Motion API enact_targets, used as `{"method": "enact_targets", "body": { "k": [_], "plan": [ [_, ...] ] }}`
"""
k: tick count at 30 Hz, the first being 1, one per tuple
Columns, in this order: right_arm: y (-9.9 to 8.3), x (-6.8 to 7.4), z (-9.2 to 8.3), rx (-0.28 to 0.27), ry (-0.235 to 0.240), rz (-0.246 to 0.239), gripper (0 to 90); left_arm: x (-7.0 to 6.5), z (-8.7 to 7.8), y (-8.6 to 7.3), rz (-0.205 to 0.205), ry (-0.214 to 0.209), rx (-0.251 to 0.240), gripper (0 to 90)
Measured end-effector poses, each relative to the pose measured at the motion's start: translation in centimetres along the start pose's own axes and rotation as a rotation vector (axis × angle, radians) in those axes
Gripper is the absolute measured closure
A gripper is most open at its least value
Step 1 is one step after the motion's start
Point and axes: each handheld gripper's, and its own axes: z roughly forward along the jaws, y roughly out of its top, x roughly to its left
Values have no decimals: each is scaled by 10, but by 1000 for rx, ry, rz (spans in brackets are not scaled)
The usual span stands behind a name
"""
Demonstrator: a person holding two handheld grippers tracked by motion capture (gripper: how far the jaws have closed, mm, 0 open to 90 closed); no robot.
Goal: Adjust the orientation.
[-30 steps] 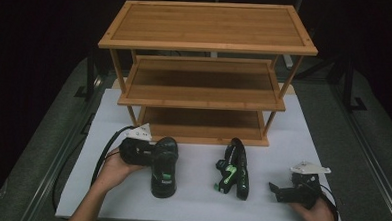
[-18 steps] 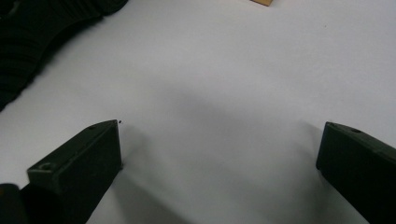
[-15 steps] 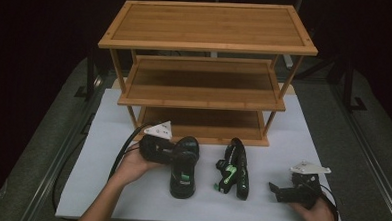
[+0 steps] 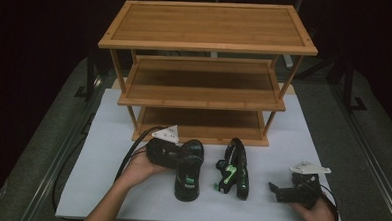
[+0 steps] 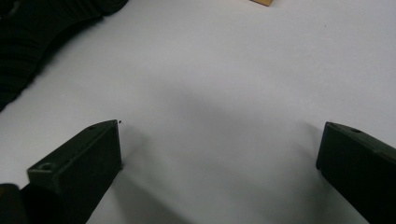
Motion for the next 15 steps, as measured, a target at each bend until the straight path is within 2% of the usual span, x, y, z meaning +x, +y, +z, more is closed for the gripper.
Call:
{"method": "enact_targets", "body": {
  "k": [2, 3, 4, 6, 10, 11, 12, 15],
  "plan": [
    [0, 0, 0, 0, -1, 0, 0, -1, -3, 0, 5, 15, 9, 458],
    [0, 0, 0, 0, -1, 0, 0, -1, -5, -1, 5, 30, 7, 458],
    [0, 0, 0, 0, 0, 0, 0, -2, -12, -4, -5, 52, -14, 394],
    [0, 0, 0, 0, 0, 0, 0, -2, -18, -8, -34, 77, -29, 336],
    [0, 0, 0, 1, -1, -1, 0, -1, -31, -18, -62, 156, -20, 210],
    [0, 0, 0, 1, -1, -1, 0, -1, -31, -18, -62, 156, -20, 166],
    [0, 0, 0, 1, -1, 1, 0, -1, -36, -23, -80, 186, -18, 131],
    [0, 0, 0, 1, -1, 1, 0, 0, -45, -31, -108, 237, -8, 56]
  ]
}}
